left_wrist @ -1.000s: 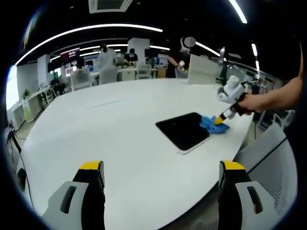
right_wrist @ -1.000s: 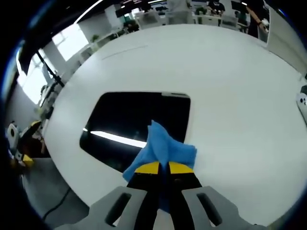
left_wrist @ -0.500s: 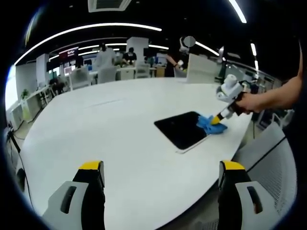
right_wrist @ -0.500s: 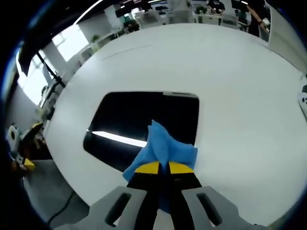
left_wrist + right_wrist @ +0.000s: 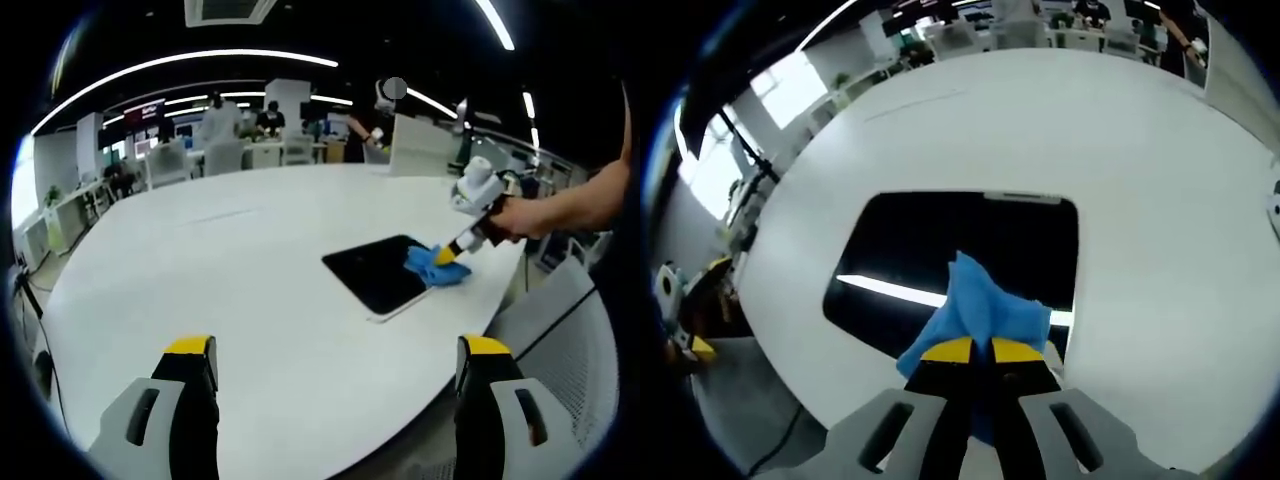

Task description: Wipe the mirror surface with the cleaning cloth until all visible marks leave the cleaned area.

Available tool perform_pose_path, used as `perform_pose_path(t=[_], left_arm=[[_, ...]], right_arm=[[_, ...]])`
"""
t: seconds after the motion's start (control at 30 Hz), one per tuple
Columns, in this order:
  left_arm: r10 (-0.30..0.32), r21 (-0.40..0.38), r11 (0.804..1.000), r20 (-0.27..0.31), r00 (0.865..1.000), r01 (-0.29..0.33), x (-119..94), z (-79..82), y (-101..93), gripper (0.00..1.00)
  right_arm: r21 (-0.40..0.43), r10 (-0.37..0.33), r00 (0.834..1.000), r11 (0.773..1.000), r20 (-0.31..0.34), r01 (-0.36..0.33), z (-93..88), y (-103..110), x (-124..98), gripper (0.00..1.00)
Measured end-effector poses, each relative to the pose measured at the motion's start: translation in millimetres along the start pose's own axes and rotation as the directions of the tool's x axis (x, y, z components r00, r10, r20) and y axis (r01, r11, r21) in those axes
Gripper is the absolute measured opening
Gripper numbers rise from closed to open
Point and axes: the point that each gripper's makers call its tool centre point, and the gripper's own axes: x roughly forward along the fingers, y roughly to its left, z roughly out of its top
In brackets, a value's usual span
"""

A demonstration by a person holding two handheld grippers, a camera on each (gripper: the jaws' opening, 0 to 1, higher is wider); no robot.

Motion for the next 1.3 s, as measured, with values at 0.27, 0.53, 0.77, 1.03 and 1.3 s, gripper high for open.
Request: perform_pose_path(t=[0.27, 0.53, 0.77, 1.03, 1.3], left_arm=[[0.002, 0.003, 1.000, -0.001, 1.000, -0.002, -0.1, -0.4, 0.6, 0.99], [0.003, 0.003, 1.000, 0.001, 1.000, -0.003, -0.2, -0.3, 0.9, 0.99], [-0.005, -0.003, 1.000, 0.007, 1.000, 0.005, -0.4, 0.8, -0.5, 0.99], [0.000, -0.009, 1.000, 0.008, 1.000, 0.000, 0.0, 0.8, 0.8, 1.00], [-0.001, -0.008, 1.000, 0.005, 1.000, 0.001, 0.3, -0.3, 0.9, 1.00]], right_arm=[[-0.019, 0.013, 1.000, 1.000, -0.001, -0.013, 1.4, 13.9, 4.1, 0.00], [-0.027, 0.020, 1.000, 0.999, -0.007, -0.020, 1.6, 21.8, 6.0, 0.00], [-0.033, 0.024, 1.000, 0.999, -0.005, -0.024, 2.2, 25.8, 7.9, 0.00], [-0.032, 0.027, 1.000, 0.999, -0.003, -0.027, 2.9, 31.5, 9.9, 0.00], [-0.040, 0.043, 0.999, 0.998, -0.011, -0.043, 5.5, 42.8, 14.8, 0.00]])
